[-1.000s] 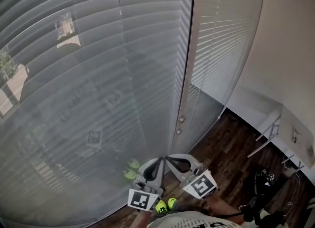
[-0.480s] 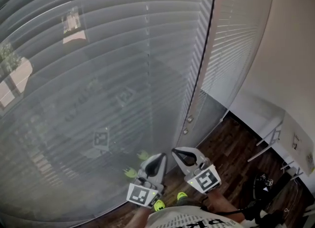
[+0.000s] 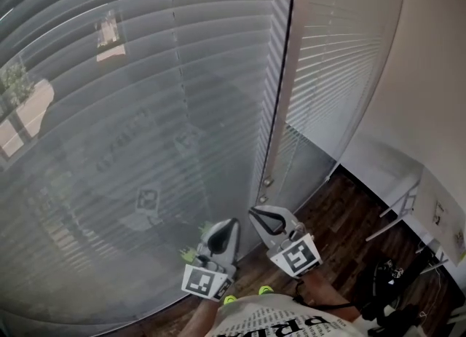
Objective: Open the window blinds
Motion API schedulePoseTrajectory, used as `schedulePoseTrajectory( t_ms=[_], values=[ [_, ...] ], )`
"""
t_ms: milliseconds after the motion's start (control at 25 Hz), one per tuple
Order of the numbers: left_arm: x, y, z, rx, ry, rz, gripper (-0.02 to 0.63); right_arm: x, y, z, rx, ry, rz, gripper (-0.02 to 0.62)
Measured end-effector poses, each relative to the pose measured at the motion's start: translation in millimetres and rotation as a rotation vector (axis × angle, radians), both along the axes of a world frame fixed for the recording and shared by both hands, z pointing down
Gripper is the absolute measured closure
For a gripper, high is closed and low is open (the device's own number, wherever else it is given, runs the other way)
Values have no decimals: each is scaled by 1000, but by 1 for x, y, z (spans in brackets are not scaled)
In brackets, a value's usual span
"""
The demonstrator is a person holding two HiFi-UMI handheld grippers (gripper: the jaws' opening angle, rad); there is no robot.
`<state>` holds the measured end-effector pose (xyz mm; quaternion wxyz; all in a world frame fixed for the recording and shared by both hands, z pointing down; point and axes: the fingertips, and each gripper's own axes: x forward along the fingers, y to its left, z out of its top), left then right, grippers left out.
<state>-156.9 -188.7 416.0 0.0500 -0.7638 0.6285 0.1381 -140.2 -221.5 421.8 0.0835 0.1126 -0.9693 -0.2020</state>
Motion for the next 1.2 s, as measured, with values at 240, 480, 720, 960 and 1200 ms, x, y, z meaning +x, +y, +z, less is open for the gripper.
schedulePoseTrajectory(
  t_ms=[240,480,720,960,1200],
  values=[
    [11,-25,-12,-14,-22,-9,615,7,-30,-7,20,20,6,514],
    [14,-43,-11,-35,-31,-48,615,14,-64,-3,121,56,46,495],
    [14,-44,-6,-48,-34,-86,615,20,-84,-1,246,112,79,482],
    [5,-38,2,-70,-24,-131,615,14,-92,7,344,191,69,462],
    [-3,-27,4,-73,-15,-150,615,6,-98,12,431,255,89,469]
  ],
)
